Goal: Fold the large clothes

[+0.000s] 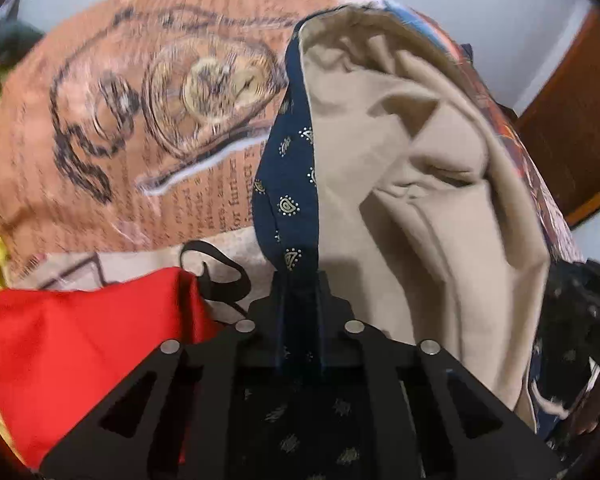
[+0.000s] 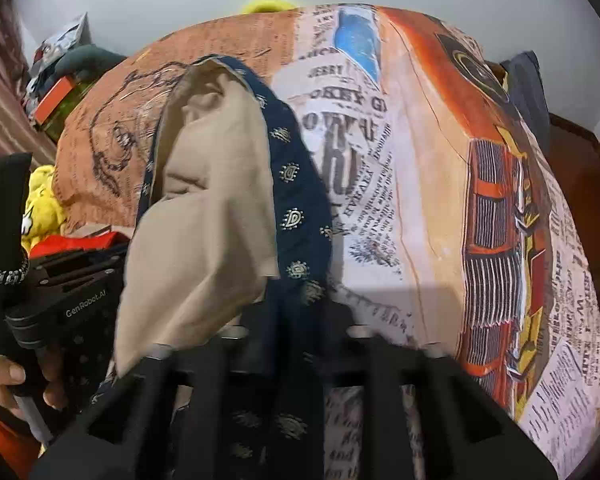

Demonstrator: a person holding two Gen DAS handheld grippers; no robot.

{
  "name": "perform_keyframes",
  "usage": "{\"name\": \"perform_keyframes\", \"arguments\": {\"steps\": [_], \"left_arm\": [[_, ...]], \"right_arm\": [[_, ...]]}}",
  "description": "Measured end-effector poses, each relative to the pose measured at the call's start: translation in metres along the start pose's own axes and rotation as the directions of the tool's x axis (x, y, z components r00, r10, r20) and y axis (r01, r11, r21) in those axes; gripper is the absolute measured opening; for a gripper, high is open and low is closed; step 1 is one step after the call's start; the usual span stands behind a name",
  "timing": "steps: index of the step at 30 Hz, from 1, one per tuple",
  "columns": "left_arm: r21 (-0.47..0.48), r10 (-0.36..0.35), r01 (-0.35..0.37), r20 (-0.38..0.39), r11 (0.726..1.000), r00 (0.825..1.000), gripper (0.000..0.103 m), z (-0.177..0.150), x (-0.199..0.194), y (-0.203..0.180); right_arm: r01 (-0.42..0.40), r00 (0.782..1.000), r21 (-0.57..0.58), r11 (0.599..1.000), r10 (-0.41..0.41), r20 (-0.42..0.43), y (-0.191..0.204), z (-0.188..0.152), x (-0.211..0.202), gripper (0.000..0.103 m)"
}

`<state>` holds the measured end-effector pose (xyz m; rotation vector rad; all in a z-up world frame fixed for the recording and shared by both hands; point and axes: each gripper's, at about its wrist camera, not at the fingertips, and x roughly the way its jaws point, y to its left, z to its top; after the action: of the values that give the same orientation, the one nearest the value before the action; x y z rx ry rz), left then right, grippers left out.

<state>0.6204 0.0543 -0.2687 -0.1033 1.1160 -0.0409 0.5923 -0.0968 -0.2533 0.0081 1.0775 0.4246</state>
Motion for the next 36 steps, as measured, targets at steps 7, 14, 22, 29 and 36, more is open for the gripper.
{"name": "perform_keyframes", "arguments": {"steps": [7, 14, 22, 29, 36], "left_arm": [[0.105, -0.015, 0.005, 0.097, 0.994, 0.995, 0.011, -0.014, -0.076, -0.011], [0.196, -0.065, 0.042, 0.116, 0.980, 0.991, 0.011, -0.043, -0.136, -0.030], [0.288, -0.084, 0.058, 0.079, 0.956, 0.993, 0.011, -0.105, -0.175, -0.041], [0.242, -0.071, 0.076, -0.029, 0.967, 0.997, 0.011, -0.152, -0.156, -0.020], [0.203, -0.066, 0.083, -0.089, 0.976, 0.994, 0.035, -0.185, -0.130, -0.001]], "right_arm": [[-0.013, 0.995, -0.044, 0.999, 0.017, 0.096, 0.011, -0.011, -0.062, 0.009], [-0.048, 0.988, -0.113, 0.992, 0.064, 0.139, 0.037, -0.053, -0.127, 0.009], [-0.048, 0.995, -0.159, 0.986, 0.062, 0.085, 0.051, -0.108, -0.142, 0.009], [-0.050, 0.999, -0.122, 0.991, 0.051, 0.002, 0.045, -0.141, -0.131, 0.010], [-0.026, 0.998, -0.094, 0.995, 0.020, -0.067, 0.042, -0.160, -0.116, 0.023]]}}
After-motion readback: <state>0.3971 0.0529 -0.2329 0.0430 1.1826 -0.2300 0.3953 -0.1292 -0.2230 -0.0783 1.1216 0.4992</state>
